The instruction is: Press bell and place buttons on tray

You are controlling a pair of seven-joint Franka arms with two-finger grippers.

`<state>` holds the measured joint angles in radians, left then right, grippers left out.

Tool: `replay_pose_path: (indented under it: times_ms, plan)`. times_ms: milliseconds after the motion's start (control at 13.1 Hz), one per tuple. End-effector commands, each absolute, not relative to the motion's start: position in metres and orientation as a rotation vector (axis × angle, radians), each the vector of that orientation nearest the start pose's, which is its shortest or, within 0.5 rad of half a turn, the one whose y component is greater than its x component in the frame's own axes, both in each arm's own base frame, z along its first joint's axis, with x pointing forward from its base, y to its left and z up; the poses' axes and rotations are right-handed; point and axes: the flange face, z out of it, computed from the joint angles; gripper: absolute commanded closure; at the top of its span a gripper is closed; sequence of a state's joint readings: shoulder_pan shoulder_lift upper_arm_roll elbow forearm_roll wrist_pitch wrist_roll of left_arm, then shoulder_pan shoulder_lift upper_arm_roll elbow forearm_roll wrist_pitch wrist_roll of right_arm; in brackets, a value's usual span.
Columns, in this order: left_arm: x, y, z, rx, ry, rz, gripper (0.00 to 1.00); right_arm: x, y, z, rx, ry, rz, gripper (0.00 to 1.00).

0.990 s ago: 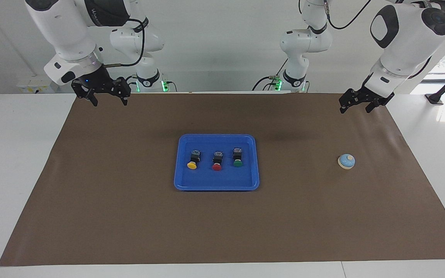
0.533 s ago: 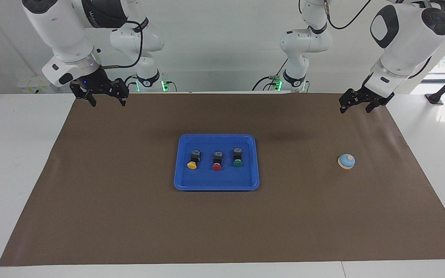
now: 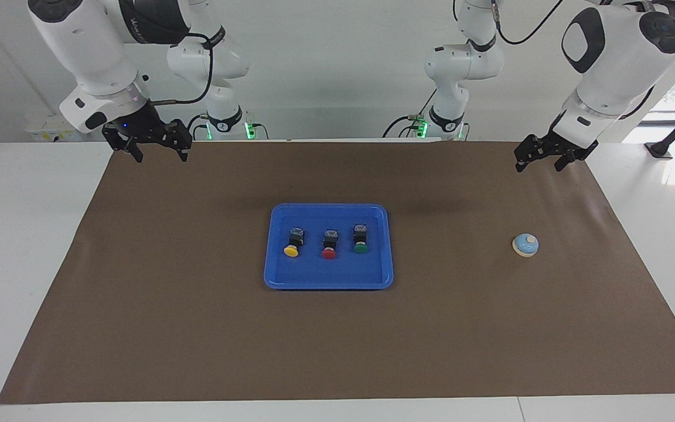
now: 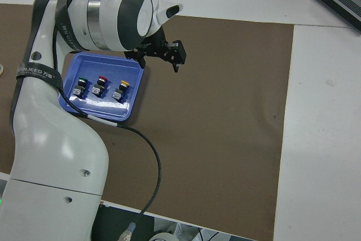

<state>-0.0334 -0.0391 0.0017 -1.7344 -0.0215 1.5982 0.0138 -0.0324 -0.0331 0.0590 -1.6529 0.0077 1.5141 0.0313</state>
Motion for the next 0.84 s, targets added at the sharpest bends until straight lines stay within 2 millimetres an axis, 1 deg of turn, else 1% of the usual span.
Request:
replay_pose_path:
  times_ms: [0,533,609,685,761]
  plan:
    - [0.5356,-0.0173,0.5765,-3.162,0.060,0.136,0.00,0.5301,0.0116,0.6016,-3.135,-0.014,0.159,0.00]
    - [0.5350,-0.0173,0.5772,-3.162,0.060,0.136,0.00,0.5300,0.0124,0.6016,-3.135,-0.016,0.159,0.00]
    - [0.5335,-0.0179,0.5756,-3.159,0.063,0.158,0.00,0.5300,0.0124,0.6016,-3.135,-0.016,0.159,0.00]
    - [0.5336,-0.0212,0.5761,-3.159,0.063,0.149,0.00,0.5300,0.0134,0.6016,-3.134,-0.019,0.159,0.00]
    - [0.5339,-0.0196,0.5761,-3.160,0.070,0.139,0.00,0.5300,0.0132,0.6016,-3.135,-0.019,0.159,0.00]
